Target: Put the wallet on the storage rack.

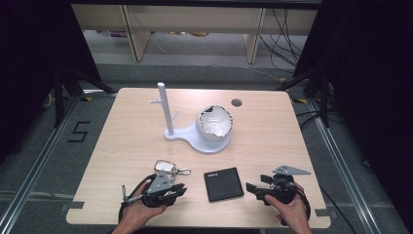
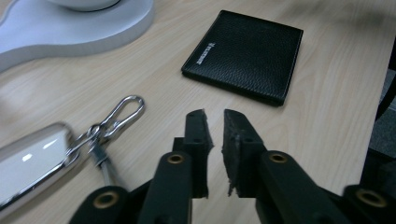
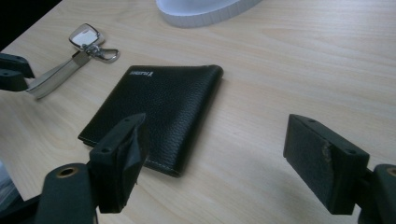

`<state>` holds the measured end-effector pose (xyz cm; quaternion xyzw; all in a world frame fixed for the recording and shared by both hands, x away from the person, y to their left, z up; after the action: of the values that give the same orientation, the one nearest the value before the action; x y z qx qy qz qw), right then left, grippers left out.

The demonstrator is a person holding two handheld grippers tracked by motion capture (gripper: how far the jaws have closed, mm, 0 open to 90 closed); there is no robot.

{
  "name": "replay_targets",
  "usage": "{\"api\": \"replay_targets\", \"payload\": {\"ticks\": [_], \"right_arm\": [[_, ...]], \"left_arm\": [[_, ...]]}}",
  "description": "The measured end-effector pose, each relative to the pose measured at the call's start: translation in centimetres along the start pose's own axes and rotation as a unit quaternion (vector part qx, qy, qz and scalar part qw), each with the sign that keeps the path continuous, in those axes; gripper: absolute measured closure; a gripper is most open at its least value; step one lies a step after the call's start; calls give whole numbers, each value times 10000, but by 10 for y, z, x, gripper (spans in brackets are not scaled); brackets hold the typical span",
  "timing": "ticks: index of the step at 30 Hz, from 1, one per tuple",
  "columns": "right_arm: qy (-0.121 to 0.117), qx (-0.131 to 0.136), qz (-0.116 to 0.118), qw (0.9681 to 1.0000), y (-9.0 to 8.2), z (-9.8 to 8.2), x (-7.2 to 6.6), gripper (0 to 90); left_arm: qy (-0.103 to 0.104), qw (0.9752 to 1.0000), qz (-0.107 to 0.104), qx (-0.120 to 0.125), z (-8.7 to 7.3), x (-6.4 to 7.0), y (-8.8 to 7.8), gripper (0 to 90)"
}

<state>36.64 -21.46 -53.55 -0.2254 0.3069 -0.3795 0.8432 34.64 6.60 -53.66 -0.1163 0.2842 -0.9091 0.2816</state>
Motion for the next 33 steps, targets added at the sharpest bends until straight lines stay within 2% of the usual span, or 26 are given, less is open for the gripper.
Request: {"api": "replay_targets", "payload": {"ticks": [1,2,3,4,5,6,7,9,11,12,13,14,15,17,19,22,23,24,25,26,33], "right_arm": [[120,-50,34,9999,0,0,-3,250],[53,7,115,9999,3,1,-2,259],[263,-74,160,9995,4,1,-6,265],[263,-74,160,9995,4,1,-6,265],[123,-63,131,9998,9,4,-3,287],[53,-84,160,9998,11,5,-3,299],[49,-89,143,9998,13,6,-3,306],[119,-125,222,9996,15,7,-5,309],[110,-165,227,9995,18,7,-5,321],[137,-190,260,9994,20,7,-6,322],[309,-241,303,9988,21,7,-9,322],[151,-225,233,9994,23,8,-6,323],[122,-241,251,9993,24,9,-6,327],[109,-288,219,9993,28,9,-6,330],[143,-311,281,9990,31,10,-7,333],[114,-391,246,9989,36,11,-8,345],[114,-391,246,9989,36,11,-8,345],[110,-410,257,9988,38,11,-9,347],[122,-446,261,9986,42,11,-9,348],[192,-483,265,9983,43,11,-11,346],[190,-629,256,9975,56,12,-13,352]], "left_arm": [[72,9999,-76,-122,4,2,9,850],[15,9999,-149,-3,7,7,15,863],[155,9997,-149,-111,8,6,19,878],[155,9997,-149,-111,8,6,19,890],[153,9995,-244,-139,11,8,29,892],[153,9995,-244,-139,11,8,29,893],[262,9991,-253,-212,11,8,33,894],[166,9992,-268,-246,13,10,40,895],[314,9985,-255,-373,14,9,49,895],[213,9988,-309,-303,16,12,53,895],[211,9987,-330,-325,16,12,56,895],[211,9987,-330,-325,16,12,56,895],[294,9982,-357,-392,17,14,60,895],[287,9981,-359,-401,17,16,65,895],[342,9975,-371,-502,17,16,68,895],[400,9966,-413,-585,16,18,71,894],[400,9966,-413,-585,16,18,71,894],[291,9970,-429,-575,15,19,73,894],[405,9965,-427,-586,15,18,73,894],[405,9964,-440,-600,15,18,73,894],[370,9959,-484,-670,13,19,73,894]]}}
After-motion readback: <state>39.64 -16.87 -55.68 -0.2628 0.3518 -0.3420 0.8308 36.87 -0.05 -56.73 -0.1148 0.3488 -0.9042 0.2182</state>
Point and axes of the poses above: each handheld gripper's, and its own axes: y roughly forward along the jaws, z roughly out of its top, x roughly to its right, the point moved 8 cm from there along y, roughly forward along the jaws, and after that the axes turned 1 degree about -x, right-handed, at the moved point
